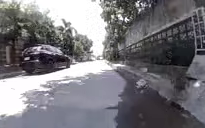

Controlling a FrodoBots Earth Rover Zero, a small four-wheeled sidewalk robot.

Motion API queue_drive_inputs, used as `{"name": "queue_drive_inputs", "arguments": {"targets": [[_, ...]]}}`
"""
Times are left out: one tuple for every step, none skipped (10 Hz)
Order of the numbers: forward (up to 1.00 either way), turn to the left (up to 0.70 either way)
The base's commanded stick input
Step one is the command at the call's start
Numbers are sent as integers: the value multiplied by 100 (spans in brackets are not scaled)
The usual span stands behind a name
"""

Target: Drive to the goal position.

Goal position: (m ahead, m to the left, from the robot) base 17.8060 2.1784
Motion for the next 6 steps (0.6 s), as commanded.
{"name": "queue_drive_inputs", "arguments": {"targets": [[100,-4],[100,-3],[100,-3],[100,-3],[100,-3],[100,-4]]}}
